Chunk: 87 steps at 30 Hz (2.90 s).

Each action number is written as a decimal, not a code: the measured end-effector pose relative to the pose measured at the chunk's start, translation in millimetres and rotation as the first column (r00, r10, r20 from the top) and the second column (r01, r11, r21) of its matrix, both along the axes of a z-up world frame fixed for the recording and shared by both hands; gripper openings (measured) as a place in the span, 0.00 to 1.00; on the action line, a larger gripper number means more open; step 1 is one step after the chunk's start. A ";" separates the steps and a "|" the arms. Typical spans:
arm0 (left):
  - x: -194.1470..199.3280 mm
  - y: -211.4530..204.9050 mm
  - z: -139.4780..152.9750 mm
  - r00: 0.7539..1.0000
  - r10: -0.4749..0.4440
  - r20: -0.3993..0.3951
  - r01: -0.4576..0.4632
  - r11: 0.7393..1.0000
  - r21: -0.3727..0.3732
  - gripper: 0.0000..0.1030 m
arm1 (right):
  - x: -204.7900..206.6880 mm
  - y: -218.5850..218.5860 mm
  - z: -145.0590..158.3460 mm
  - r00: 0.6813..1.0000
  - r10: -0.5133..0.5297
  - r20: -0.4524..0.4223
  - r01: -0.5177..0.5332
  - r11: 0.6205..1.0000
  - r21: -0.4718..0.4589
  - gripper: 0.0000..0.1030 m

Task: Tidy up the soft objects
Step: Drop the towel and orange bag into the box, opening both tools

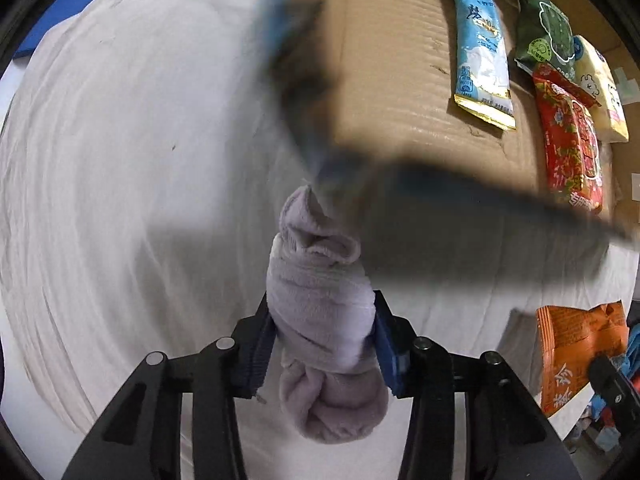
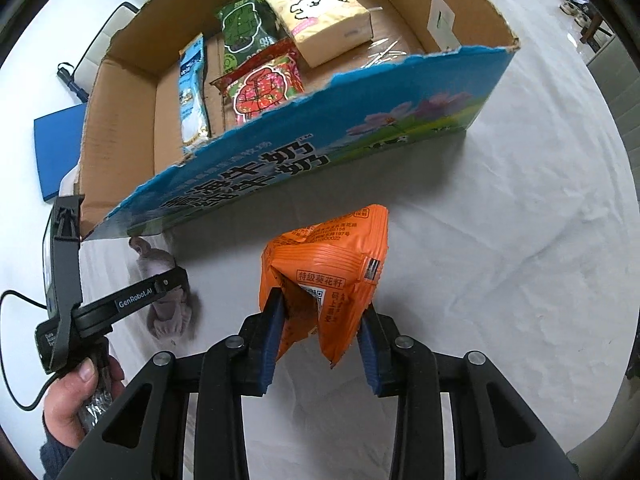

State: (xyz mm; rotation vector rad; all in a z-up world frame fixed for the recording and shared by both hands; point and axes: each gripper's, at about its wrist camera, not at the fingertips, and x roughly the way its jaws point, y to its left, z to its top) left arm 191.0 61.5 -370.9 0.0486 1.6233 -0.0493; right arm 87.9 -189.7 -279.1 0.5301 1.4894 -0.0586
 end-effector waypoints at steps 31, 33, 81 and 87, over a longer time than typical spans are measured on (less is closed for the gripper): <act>47.8 -55.6 201.8 0.944 -0.079 0.322 0.145 0.972 -0.186 0.40 | 37.2 -48.9 141.1 0.967 0.003 0.254 -0.015 0.999 0.046 0.32; 66.0 -58.4 190.9 0.949 -0.095 0.302 0.151 0.974 -0.168 0.40 | 51.3 -56.2 133.9 0.969 -0.014 0.248 0.004 0.999 0.042 0.32; 96.2 -69.3 139.8 0.968 -0.099 0.231 0.101 0.995 0.004 0.96 | 130.3 -41.4 46.9 0.990 0.138 -0.004 -0.133 0.946 -0.296 1.00; 91.1 -67.8 145.0 0.966 -0.082 0.243 0.086 0.996 -0.003 0.96 | 131.0 -39.1 51.7 0.990 0.144 0.003 -0.136 0.938 -0.319 1.00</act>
